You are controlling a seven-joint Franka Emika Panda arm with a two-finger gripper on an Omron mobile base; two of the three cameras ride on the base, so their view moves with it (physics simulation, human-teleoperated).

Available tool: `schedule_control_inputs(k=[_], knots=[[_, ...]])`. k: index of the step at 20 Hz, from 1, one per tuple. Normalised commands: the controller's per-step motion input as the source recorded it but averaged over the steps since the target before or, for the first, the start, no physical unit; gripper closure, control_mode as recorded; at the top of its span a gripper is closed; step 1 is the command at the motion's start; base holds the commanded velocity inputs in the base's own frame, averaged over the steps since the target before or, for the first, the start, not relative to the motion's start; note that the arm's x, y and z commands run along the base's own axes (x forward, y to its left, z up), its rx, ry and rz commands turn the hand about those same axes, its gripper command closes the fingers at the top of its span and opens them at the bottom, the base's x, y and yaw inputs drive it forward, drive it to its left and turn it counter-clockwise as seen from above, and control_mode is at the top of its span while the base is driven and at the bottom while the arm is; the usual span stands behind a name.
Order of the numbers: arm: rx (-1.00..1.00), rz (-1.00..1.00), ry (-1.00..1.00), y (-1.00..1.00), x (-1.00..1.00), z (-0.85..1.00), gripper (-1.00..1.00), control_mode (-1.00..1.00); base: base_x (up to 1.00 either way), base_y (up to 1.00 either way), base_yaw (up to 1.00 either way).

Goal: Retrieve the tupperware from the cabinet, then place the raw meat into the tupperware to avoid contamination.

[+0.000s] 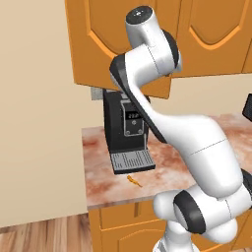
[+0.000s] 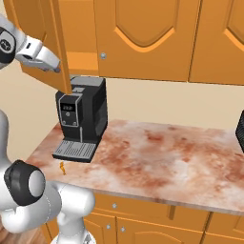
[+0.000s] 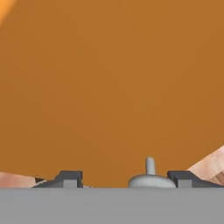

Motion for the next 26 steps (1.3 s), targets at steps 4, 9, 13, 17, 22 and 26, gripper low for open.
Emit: schedule_control_inputs(k=[4,9,13,17,22,26], knots=[[0.0,-0.1,0.0,0.0,-0.31,-0.08,-1.0,-1.0,0.0,0.0,0.0],[0.0,-0.1,0.0,-0.05,-0.6,-0.01,-1.0,-1.0,0.0,0.0,0.0],[0.07,-0.08,-0.02,-0.34,-0.59,0.0,-1.0,-1.0,0.0,0.0,0.0],[0.36,0.02,-0.08,-0.77,-0.27,0.07,-1.0,-1.0,0.0,0.0,0.0],[0.42,0.01,-0.08,-0.62,-0.14,0.1,-1.0,-1.0,0.0,0.0,0.0],[0.41,0.0,-0.14,-0.45,0.02,0.04,-1.0,-1.0,0.0,0.0,0.0]])
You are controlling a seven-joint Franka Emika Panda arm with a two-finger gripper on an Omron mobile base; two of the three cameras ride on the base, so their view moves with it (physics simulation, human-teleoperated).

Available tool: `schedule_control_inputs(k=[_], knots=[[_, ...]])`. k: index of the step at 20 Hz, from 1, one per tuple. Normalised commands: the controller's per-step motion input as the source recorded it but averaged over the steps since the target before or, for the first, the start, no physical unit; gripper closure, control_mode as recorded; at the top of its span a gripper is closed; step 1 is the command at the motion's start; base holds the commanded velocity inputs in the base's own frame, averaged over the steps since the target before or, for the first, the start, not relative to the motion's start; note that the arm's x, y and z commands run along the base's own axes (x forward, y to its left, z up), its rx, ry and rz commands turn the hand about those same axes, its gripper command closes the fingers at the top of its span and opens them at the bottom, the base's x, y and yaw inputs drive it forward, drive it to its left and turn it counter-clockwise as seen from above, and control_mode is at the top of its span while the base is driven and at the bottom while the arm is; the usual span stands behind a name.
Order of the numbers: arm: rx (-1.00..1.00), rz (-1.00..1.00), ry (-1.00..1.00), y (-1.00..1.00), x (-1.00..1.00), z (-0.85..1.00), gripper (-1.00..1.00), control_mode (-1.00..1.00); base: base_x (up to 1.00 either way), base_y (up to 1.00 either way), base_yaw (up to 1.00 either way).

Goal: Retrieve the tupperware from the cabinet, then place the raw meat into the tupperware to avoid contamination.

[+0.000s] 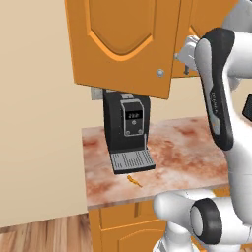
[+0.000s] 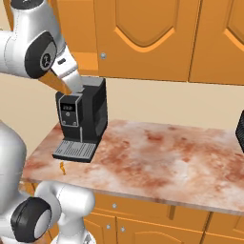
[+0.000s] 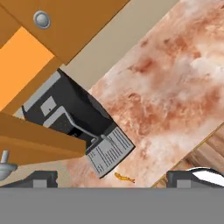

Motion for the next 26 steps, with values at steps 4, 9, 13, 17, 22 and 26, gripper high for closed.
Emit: schedule_control_inputs(k=[4,9,13,17,22,26], knots=[[0.48,0.0,-0.02,-0.36,0.2,0.0,-1.0,-1.0,0.0,0.0,0.0],[0.46,0.02,0.06,-0.22,0.3,0.0,-1.0,-1.0,0.0,0.0,0.0],[0.35,0.05,0.05,-0.03,0.2,0.0,-1.0,-1.0,0.0,0.0,0.0],[0.15,0.1,0.12,0.24,0.28,0.01,-1.0,-1.0,0.0,0.0,0.0],[0.1,0.13,0.19,0.17,0.47,0.0,-1.0,-1.0,0.0,0.0,0.0],[0.06,0.09,0.14,0.06,0.41,0.05,-1.0,-1.0,0.0,0.0,0.0]])
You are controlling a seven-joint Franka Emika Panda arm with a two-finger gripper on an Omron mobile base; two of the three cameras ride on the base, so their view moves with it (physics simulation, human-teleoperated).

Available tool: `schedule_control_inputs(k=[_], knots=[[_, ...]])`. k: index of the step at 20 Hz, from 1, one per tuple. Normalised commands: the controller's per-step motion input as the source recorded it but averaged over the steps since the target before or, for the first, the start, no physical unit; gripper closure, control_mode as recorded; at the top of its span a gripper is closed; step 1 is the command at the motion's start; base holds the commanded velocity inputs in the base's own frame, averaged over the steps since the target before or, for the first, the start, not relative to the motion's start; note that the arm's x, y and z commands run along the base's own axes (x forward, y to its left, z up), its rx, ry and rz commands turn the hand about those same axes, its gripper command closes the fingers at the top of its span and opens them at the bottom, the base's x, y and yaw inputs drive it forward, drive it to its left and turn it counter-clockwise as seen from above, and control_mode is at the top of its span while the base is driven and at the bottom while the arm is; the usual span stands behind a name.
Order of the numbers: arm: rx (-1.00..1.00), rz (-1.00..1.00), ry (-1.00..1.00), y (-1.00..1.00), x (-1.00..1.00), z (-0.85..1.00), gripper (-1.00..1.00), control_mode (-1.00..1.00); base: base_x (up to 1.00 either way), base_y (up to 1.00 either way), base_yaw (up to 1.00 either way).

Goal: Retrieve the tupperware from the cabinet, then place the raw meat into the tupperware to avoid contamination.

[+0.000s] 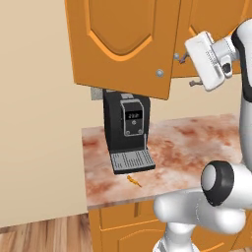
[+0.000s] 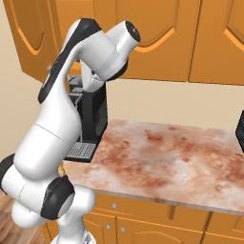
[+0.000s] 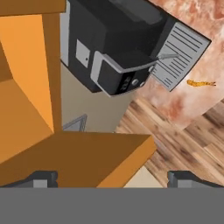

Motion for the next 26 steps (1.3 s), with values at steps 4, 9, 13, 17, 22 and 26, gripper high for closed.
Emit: schedule_control_inputs(k=[4,9,13,17,22,26], knots=[[0.01,0.05,0.1,0.26,0.22,0.01,-1.0,-1.0,0.0,0.0,0.0],[0.0,0.03,0.12,0.48,0.1,-0.06,-1.0,-1.0,0.0,0.0,0.0],[0.0,0.04,0.13,0.4,0.04,-0.09,-1.0,-1.0,0.0,0.0,0.0],[0.0,0.04,0.1,0.48,-0.04,-0.06,-1.0,-1.0,0.0,0.0,0.0],[0.0,0.03,0.07,0.62,-0.28,-0.05,-1.0,-1.0,0.0,0.0,0.0],[-0.03,0.03,0.06,0.83,-0.36,-0.06,-1.0,-1.0,0.0,0.0,0.0]])
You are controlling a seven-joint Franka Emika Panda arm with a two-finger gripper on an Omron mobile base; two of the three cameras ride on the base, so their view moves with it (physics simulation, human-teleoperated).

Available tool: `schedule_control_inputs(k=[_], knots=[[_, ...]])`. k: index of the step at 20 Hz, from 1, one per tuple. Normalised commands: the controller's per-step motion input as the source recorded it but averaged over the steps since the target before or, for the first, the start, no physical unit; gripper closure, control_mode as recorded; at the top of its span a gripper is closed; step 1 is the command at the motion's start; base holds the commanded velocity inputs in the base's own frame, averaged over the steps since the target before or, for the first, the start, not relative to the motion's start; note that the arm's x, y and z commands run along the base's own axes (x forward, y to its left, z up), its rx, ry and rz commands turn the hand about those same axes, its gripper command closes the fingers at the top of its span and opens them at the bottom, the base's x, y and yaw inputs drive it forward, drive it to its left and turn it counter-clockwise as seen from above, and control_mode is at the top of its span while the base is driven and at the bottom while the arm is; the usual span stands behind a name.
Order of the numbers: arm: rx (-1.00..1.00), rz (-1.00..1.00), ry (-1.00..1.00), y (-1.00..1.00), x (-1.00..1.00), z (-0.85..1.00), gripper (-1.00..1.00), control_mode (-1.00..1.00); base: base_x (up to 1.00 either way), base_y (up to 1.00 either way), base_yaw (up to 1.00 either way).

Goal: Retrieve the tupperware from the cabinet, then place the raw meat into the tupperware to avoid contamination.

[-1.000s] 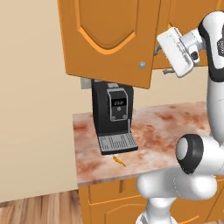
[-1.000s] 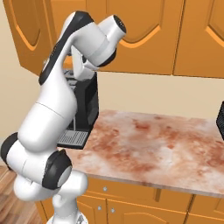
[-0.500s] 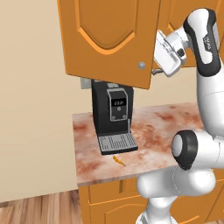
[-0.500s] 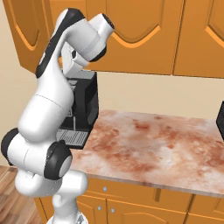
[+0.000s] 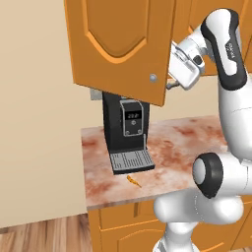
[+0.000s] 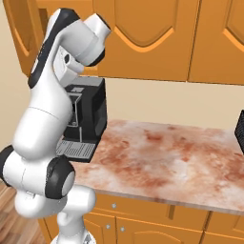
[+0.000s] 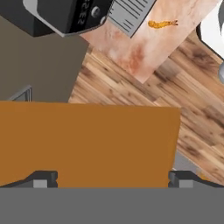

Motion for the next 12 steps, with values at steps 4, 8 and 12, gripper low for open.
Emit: schedule_control_inputs(k=[4,8,12], knots=[[-0.05,0.03,0.06,0.93,-0.4,-0.07,-1.0,-1.0,0.0,0.0,0.0],[-0.06,0.03,0.06,0.95,-0.37,-0.1,-1.0,-1.0,0.0,0.0,0.0],[-0.08,0.02,0.1,0.99,-0.17,-0.09,-1.0,-1.0,0.0,0.0,0.0]])
